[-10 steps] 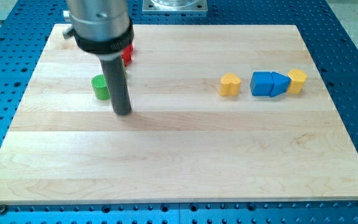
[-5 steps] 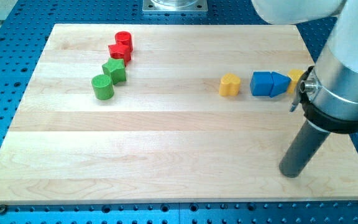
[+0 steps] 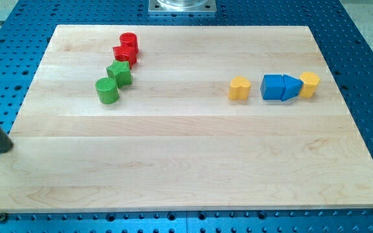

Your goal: Move the green circle to the bottom of the green star

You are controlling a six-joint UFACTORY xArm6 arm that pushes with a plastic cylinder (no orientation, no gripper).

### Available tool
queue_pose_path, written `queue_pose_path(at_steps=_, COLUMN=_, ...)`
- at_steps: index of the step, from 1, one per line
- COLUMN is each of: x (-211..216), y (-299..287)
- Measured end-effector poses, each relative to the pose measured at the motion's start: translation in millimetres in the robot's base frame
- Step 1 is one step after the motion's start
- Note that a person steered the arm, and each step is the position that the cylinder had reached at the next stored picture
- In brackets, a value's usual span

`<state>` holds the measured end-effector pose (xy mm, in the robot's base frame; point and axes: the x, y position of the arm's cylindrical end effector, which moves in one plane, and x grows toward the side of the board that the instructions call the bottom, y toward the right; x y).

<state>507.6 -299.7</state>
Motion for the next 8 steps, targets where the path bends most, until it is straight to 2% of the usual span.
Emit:
queue_pose_path(at_steps=1, x=-58.6, y=24.1)
queue_pose_path(at_steps=2, x=-87.7, y=59.0)
queue_pose_path(at_steps=3, x=-87.7, y=114.0)
queue_pose_path(at_steps=5, x=-87.7, y=143.2)
queue_pose_path(at_steps=6, x=-36.2, y=152.8)
queue_pose_path(at_steps=7, x=12.7, y=206.4)
queue_pose_path(at_steps=8, x=16.8, y=255.3)
